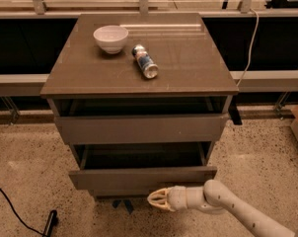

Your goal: Close middle drawer

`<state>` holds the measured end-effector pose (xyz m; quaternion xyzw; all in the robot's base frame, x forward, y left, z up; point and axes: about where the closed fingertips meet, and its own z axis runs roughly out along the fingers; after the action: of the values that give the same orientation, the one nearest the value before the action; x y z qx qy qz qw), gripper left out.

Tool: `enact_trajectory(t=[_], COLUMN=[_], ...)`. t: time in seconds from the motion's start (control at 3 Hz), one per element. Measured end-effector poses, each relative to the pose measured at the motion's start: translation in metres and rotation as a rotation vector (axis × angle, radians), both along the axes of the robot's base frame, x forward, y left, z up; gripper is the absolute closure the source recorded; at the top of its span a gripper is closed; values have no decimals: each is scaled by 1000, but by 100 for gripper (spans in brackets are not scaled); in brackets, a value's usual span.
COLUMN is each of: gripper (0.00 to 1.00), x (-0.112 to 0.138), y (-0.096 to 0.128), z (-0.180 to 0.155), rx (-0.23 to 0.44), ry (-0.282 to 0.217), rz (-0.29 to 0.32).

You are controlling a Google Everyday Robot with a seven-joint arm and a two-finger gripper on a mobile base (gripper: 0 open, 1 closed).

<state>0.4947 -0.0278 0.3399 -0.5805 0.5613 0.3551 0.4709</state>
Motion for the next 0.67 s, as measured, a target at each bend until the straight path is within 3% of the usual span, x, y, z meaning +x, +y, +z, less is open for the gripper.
enact_trajectory(t=[0.67], gripper=[100], x=[57], y=[20], z=[7], rx=[-7], ry=[-70], rz=[-37])
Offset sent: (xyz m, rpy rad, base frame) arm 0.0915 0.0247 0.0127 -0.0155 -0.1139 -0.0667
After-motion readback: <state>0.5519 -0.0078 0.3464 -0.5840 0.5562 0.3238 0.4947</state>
